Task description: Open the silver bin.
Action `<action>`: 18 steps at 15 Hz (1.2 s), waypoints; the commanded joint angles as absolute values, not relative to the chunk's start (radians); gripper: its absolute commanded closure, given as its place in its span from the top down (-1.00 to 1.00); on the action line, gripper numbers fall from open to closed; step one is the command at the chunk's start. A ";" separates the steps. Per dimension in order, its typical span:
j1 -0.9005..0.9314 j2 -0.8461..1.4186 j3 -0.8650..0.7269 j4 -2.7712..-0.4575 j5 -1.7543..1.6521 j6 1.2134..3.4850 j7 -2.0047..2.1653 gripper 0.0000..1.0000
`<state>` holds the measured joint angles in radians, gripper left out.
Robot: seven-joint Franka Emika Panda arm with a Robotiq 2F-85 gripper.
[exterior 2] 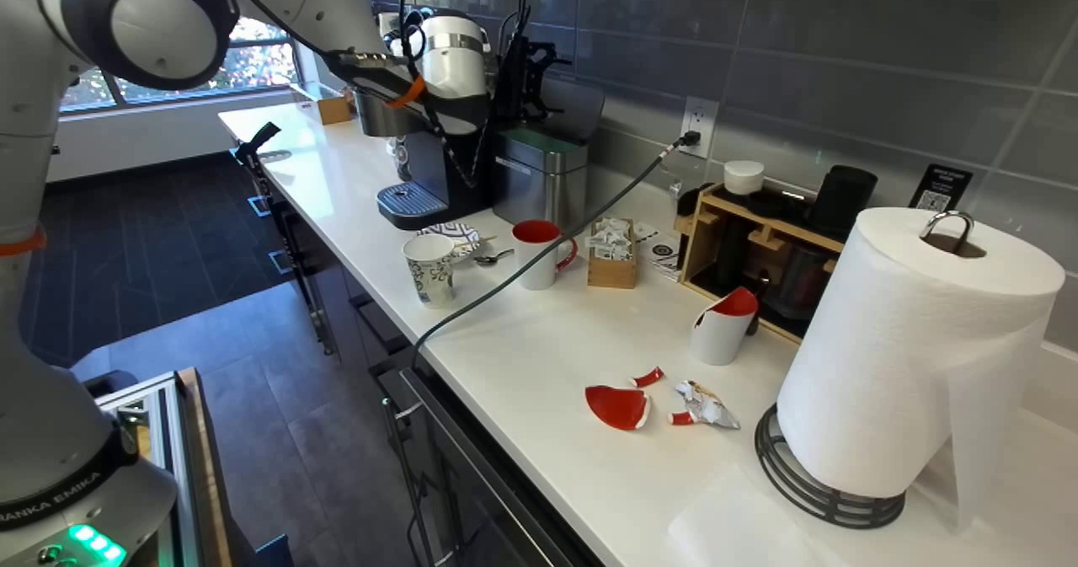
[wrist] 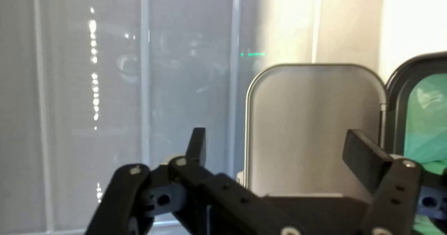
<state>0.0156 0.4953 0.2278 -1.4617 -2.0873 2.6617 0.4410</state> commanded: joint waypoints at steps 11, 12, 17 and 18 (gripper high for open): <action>-0.065 -0.085 0.245 -2.155 -2.555 2.761 1.126 1.00; -0.049 -0.135 0.248 -2.203 -2.614 2.734 1.202 1.00; 0.005 -0.373 0.266 -2.476 -2.505 2.563 1.318 1.00; 0.098 -0.257 0.171 -2.340 -2.496 2.639 1.202 1.00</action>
